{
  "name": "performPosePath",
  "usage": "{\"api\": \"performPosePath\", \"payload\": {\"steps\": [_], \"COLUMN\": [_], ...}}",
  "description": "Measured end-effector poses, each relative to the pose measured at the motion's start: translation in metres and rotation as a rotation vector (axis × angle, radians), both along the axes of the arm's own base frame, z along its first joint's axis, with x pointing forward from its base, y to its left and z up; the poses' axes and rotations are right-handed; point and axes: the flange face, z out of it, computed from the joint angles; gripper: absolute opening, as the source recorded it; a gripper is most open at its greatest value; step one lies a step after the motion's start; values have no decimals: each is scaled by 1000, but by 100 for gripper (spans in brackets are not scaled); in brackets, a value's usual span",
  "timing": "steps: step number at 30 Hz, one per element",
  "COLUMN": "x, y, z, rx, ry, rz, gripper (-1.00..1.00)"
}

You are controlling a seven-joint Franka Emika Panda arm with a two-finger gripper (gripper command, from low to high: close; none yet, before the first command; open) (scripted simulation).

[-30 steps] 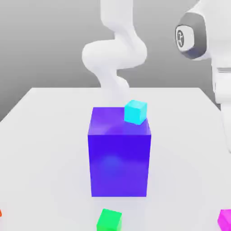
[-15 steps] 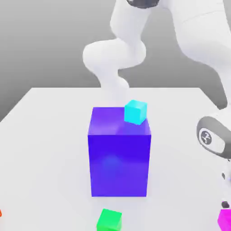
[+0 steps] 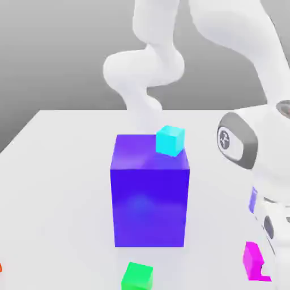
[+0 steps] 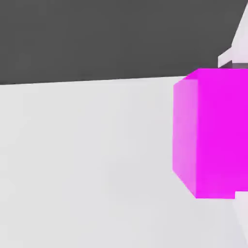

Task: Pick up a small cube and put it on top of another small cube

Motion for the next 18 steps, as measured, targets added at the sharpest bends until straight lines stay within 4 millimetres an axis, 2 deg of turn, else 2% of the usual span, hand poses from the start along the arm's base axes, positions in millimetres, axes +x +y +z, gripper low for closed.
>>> {"api": "performPosePath", "payload": {"steps": [3, 5, 6, 7, 12, 13, 15, 18], "x": [-6, -11, -13, -15, -15, -16, -15, -16], "y": [-75, -125, -139, -146, -146, -150, -152, -153], "z": [5, -12, -26, -37, -37, -42, -28, 8], "rx": [6, 12, 14, 14, 14, 14, 14, 14], "ry": [3, 3, 4, 5, 5, 4, 2, 2], "rz": [-93, -156, -174, -183, -183, -188, -190, -191], "gripper": [-100, -100, -100, 100, 100, 100, 100, 100]}}
